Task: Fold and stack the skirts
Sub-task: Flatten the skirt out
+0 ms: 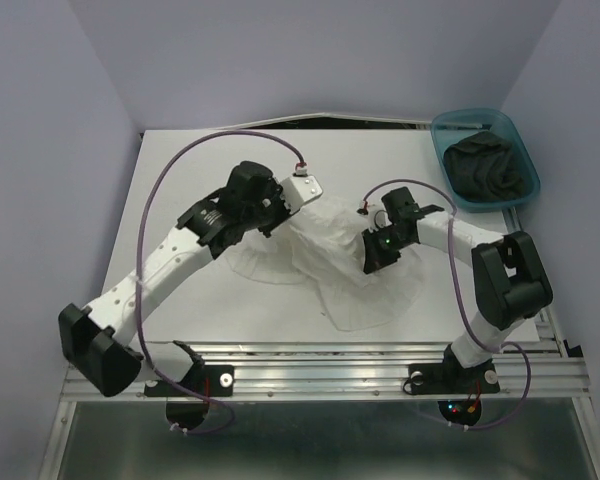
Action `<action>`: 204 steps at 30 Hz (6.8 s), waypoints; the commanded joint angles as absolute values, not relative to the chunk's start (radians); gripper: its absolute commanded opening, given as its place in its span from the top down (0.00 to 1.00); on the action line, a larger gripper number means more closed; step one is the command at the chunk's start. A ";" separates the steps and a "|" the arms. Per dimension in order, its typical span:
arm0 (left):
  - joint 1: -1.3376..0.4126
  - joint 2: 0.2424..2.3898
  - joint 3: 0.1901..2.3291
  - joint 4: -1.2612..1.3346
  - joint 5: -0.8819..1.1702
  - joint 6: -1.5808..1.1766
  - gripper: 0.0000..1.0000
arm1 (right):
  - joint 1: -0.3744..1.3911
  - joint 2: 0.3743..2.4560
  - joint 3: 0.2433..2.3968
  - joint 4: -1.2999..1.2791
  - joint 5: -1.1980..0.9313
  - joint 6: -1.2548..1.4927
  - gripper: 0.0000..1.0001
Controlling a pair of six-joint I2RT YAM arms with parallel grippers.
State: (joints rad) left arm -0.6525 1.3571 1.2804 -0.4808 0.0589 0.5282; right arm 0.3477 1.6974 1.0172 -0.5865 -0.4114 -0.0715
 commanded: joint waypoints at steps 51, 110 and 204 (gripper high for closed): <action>-0.755 0.775 0.629 -0.373 0.132 0.772 1.00 | 0.824 2.051 1.614 -0.587 -0.080 0.109 0.52; -0.307 1.423 0.989 -0.423 0.620 0.690 1.00 | 0.505 1.840 1.849 -1.009 -0.233 -0.509 0.32; -0.222 0.913 1.232 -0.542 0.512 0.821 1.00 | 0.489 1.319 1.512 -0.560 -0.109 -0.503 0.99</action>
